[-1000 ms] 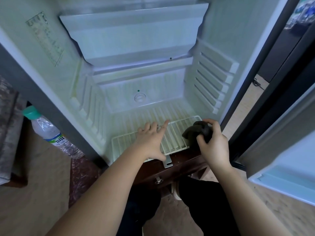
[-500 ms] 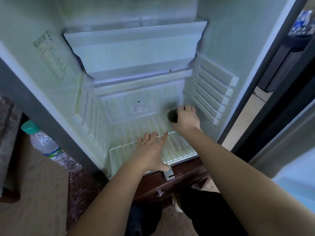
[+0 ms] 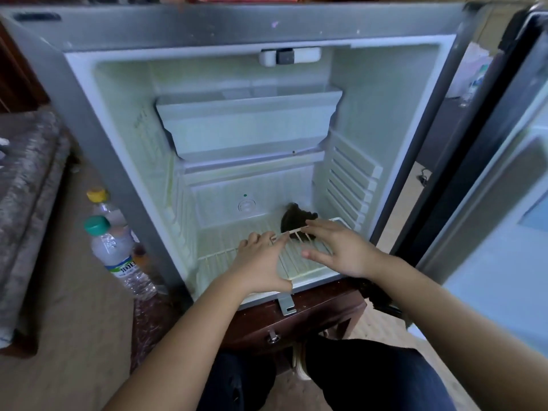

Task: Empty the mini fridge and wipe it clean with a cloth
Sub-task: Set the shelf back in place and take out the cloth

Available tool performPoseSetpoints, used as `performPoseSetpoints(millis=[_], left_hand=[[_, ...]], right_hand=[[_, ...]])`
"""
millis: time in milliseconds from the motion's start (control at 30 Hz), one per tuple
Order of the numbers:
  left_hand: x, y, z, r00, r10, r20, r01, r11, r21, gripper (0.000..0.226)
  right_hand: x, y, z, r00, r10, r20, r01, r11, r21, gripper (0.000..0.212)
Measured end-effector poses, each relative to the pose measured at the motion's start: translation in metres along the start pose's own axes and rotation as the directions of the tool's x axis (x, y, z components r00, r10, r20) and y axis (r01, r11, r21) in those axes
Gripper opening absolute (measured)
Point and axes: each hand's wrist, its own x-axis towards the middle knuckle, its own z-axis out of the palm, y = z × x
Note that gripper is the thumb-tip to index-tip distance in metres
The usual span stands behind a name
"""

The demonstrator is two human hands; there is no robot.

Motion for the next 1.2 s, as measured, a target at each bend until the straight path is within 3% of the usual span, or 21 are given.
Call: performPoseSetpoints(millis=[100, 233, 400, 500, 600, 867, 1200], left_hand=[[-0.014, 0.009, -0.009, 0.996, 0.004, 0.089, -0.002, 1.000, -0.023, 0.105], [-0.034, 0.027, -0.020, 0.997, -0.003, 0.081, 0.005, 1.000, -0.018, 0.104], [-0.052, 0.044, -0.065, 0.996, 0.055, -0.066, -0.050, 0.995, 0.082, 0.102], [-0.062, 0.051, -0.092, 0.990, 0.077, -0.116, -0.061, 0.989, 0.132, 0.101], [-0.067, 0.057, -0.108, 0.986, 0.083, -0.143, -0.055, 0.981, 0.186, 0.099], [-0.058, 0.050, -0.115, 0.995, 0.037, -0.098, -0.024, 0.991, 0.129, 0.097], [-0.037, 0.034, -0.116, 0.995, 0.027, -0.096, -0.013, 0.990, 0.142, 0.088]], right_hand=[[-0.029, 0.001, -0.013, 0.992, -0.040, 0.116, 0.056, 0.989, -0.138, 0.098], [-0.053, -0.006, -0.015, 0.988, -0.061, 0.143, 0.103, 0.946, -0.308, 0.087], [-0.063, -0.021, -0.029, 0.985, -0.119, -0.126, 0.060, 0.916, -0.397, 0.075], [-0.062, -0.029, -0.040, 0.911, -0.241, -0.335, 0.051, 0.871, -0.488, 0.070], [-0.061, -0.030, -0.047, 0.841, -0.323, -0.434, 0.037, 0.835, -0.549, 0.065], [-0.048, -0.031, -0.055, 0.877, -0.287, -0.385, 0.041, 0.843, -0.536, 0.073], [-0.026, -0.030, -0.060, 0.943, -0.161, -0.291, 0.014, 0.893, -0.449, 0.067]])
